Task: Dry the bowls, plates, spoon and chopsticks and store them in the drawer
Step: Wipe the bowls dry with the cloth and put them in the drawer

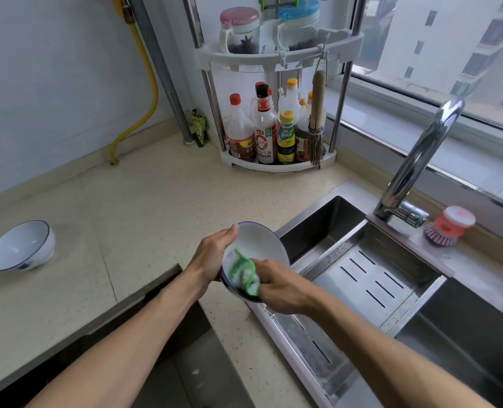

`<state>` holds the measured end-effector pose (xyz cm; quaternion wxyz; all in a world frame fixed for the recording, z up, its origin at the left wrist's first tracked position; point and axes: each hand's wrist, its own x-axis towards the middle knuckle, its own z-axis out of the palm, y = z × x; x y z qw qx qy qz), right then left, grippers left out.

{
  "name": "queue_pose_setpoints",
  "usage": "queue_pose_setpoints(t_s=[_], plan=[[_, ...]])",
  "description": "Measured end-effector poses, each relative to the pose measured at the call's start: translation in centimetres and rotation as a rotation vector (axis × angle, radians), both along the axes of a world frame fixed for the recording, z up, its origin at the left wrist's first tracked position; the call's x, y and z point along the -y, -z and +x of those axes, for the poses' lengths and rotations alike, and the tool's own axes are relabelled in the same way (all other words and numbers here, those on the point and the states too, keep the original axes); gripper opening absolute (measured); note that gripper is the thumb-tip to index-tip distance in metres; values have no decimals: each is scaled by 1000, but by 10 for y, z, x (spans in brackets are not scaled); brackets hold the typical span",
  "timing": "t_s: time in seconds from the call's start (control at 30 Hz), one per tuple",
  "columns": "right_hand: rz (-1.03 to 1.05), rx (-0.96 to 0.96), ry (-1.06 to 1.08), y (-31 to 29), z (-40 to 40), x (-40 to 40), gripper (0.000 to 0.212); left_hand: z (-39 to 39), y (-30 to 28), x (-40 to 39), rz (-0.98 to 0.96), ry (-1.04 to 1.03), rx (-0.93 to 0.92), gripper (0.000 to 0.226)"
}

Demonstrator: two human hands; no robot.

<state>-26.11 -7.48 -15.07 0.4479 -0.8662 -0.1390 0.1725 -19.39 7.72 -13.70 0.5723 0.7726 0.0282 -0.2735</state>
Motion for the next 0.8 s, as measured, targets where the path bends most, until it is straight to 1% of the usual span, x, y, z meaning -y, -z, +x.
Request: queue_pose_setpoints(t_s=[0.03, 0.1, 0.13, 0.17, 0.2, 0.23, 0.27, 0.33, 0.37, 0.4, 0.43, 0.47, 0.5, 0.53, 0.6, 0.63, 0.67, 0.7, 0.73, 0.77, 0.8], plan=[[-126, 26, -79, -3, 1, 8, 7, 1, 0, -2, 14, 1, 22, 38], [-509, 174, -221, -2, 3, 17, 13, 2, -2, -3, 30, -4, 55, 34], [-627, 256, -226, 1, 4, 18, 16, 2, -5, -1, 26, -4, 64, 33], [-670, 300, -187, 9, 7, 18, 18, 3, -8, 2, 24, 2, 67, 33], [-647, 297, -100, 11, 10, 15, 19, 4, -10, 6, 30, 15, 71, 34], [-555, 249, 2, 11, 14, 8, 19, 4, -11, 10, 45, 36, 79, 38], [-413, 210, 87, 8, 16, 1, 16, 4, -11, 15, 67, 63, 91, 43], [-65, 96, 133, -4, 14, -15, 9, 2, -12, 18, 109, 76, 119, 53], [110, 47, 132, -10, 10, -18, 14, 3, -12, 17, 115, 54, 127, 55], [213, -14, 129, -13, 5, -17, 25, 5, -13, 15, 118, 34, 129, 55], [268, -84, 100, -14, -1, -13, 32, 8, -15, 12, 118, 26, 128, 54], [227, -125, 66, -16, -8, -6, 29, 10, -18, 9, 117, 30, 129, 53], [96, -123, 9, -15, -10, 2, 18, 11, -21, 8, 113, 38, 135, 49], [-108, -59, -64, -15, -12, 11, 13, 13, -24, 7, 109, 48, 134, 44], [-468, 165, -195, -1, -12, 27, 24, 18, -28, 6, 92, 42, 110, 32], [-583, 303, -204, 6, -12, 33, 25, 19, -29, 8, 82, 34, 92, 28], [-635, 430, -177, 14, -11, 38, 28, 19, -30, 10, 76, 14, 61, 25], [-633, 534, -125, 18, -9, 41, 31, 18, -31, 12, 68, -7, 7, 22], [-617, 582, -90, 21, -6, 43, 31, 17, -33, 14, 35, -25, -60, 20], [-602, 600, -69, 19, -5, 44, 25, 17, -32, 16, 3, -30, -117, 21], [-586, 631, -58, 16, -4, 44, 17, 19, -32, 16, -16, -19, -132, 28]])
